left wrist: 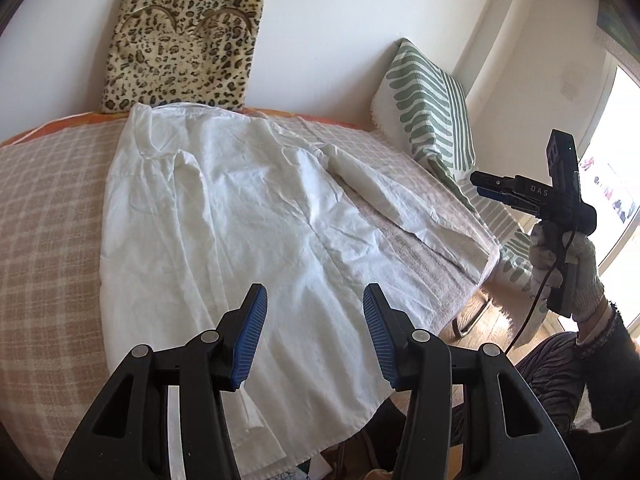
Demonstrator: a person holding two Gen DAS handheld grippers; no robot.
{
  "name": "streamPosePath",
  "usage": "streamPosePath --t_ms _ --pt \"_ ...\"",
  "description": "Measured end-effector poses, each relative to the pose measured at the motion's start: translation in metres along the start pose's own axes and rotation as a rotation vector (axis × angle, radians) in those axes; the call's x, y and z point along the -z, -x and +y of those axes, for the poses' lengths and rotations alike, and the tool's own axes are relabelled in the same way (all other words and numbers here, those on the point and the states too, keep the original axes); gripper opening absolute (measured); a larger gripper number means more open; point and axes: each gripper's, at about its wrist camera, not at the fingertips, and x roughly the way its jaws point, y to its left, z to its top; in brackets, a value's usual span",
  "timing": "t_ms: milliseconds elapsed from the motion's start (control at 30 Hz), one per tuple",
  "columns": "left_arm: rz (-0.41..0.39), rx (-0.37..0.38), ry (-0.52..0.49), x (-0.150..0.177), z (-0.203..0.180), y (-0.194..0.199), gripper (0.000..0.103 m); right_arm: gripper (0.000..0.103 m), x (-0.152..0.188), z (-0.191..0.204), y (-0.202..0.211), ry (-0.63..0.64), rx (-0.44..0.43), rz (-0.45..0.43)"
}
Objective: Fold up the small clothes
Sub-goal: 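Grasp the white sleeve with the right gripper and lift it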
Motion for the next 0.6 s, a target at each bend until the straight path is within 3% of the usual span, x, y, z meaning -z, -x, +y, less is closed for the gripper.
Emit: streamPosePath --t_ms 133,300,400,467,600 --pt "0.025 0.031 -0.014 -0.015 -0.011 -0.018 0.049 0.064 0.011 -0.056 0.015 -0.082 0.102 0.006" --pt "0.051 0.043 -0.041 -0.022 -0.03 -0.038 0.049 0.063 0.028 -0.134 0.013 -0.212 0.164 0.075" --pt "0.068 0.061 -0.05 -0.022 -0.044 -0.05 0.049 0.06 0.037 -0.17 0.007 -0.286 0.128 0.131" --pt "0.077 0.076 -0.057 -0.02 -0.054 -0.057 0.049 0.059 0.042 -0.183 0.003 -0.308 0.072 0.174" --pt "0.101 0.111 -0.083 -0.018 -0.078 -0.072 0.049 0.056 0.057 -0.205 -0.002 -0.407 0.038 0.229"
